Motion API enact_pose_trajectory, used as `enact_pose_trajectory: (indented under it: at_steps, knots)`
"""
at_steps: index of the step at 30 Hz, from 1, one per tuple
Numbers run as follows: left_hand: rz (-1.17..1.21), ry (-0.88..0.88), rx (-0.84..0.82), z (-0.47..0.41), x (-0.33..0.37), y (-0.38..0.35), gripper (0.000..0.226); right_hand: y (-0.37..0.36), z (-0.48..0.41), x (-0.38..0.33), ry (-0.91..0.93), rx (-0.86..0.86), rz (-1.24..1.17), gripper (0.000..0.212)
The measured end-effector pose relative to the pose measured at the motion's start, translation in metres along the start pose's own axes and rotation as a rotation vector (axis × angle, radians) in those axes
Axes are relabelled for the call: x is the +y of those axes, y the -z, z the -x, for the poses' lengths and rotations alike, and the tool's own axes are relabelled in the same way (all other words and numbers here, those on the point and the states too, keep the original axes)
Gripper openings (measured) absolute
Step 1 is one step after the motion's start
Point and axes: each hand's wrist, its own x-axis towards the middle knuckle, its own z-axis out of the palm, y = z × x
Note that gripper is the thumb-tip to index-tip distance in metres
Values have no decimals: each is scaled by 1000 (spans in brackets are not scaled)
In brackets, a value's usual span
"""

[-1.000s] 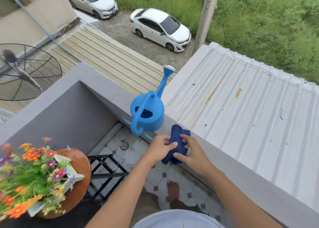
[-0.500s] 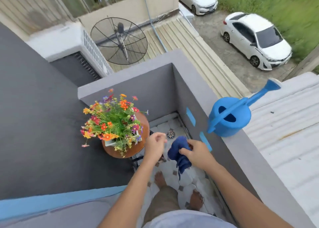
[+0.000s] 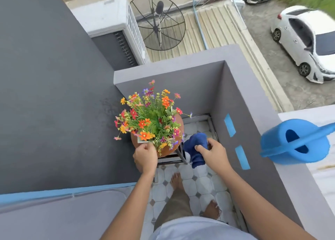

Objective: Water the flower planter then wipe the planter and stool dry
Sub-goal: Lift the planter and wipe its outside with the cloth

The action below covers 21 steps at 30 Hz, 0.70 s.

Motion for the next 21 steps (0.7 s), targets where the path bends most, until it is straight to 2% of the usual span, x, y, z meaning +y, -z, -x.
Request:
enact_pose_trajectory:
  at_steps: [3,5,9,12,16,19,21]
  knots:
    - [-5,68,59,-32,-10,11,32,-18,-14,-13,-25,22,-21,29]
    - [-84,55,-12,-57,-18,14,27,-30,-22,-20,-45,43,-21,34]
    - [-246,-124,-219,-93,-26,14,43,-49,-36,-34,-70,99,-32,37]
    - [-274,-117,-277,-103,-22,14,48,-53,-46,-40,-92,138,-51,40]
    - [-390,-66,-482,-125,-25,3,32,-54,-56,-41,-135,191,-94,36]
    - [-307,-93,-572,-131,-20,-2,13,-49,-58,-37,-176,208,-117,34]
    - [-229,-128,-608,-129,-13,3,16,-46,-58,-34,-191,218,-123,31]
